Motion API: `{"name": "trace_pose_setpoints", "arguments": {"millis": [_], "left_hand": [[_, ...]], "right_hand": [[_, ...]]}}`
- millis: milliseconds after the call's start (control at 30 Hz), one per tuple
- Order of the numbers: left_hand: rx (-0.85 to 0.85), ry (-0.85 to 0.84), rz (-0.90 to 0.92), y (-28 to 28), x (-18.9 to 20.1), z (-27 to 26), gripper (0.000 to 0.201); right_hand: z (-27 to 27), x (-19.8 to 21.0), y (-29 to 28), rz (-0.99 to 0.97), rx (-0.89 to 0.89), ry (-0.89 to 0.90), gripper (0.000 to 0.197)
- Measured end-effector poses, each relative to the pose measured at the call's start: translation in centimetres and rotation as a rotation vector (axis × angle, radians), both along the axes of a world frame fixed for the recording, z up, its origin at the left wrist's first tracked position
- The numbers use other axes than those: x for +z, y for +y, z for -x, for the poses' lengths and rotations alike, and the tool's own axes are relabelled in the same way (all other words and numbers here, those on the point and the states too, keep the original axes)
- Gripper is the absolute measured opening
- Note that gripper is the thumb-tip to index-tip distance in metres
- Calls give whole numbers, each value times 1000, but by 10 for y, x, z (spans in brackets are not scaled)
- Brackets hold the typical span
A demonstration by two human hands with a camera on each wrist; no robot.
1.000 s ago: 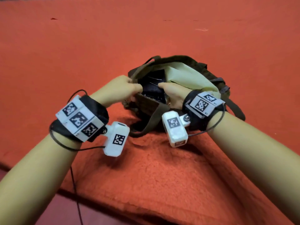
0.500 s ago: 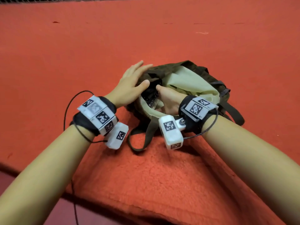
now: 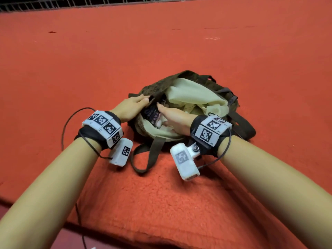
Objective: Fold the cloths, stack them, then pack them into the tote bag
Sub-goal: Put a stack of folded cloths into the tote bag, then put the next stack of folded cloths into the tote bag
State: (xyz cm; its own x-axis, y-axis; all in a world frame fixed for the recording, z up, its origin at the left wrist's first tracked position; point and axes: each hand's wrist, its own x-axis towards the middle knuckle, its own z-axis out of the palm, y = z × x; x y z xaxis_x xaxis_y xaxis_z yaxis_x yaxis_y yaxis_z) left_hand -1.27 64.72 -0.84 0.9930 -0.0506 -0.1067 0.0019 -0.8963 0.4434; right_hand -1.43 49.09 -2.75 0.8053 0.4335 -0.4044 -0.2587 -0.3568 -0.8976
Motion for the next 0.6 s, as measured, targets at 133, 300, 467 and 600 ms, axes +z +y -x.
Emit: {"name": "trace_pose_setpoints", "arguments": {"millis": [133,300,467,600], "left_hand": [[30,20,136,-5,4,4,43],[89,-7,107,-21,30,3,35],[10,-263,76,-80,63,13,29],[-143,-320,112,-147,79,23,25]], "right_hand": [[8,18,-32,0,-29,-15,31],[22,49,-86,163,-59,-277,11],[44,79,-149,421,-129,-609,23],[67,96,-198,566,-224,-746,24]]}}
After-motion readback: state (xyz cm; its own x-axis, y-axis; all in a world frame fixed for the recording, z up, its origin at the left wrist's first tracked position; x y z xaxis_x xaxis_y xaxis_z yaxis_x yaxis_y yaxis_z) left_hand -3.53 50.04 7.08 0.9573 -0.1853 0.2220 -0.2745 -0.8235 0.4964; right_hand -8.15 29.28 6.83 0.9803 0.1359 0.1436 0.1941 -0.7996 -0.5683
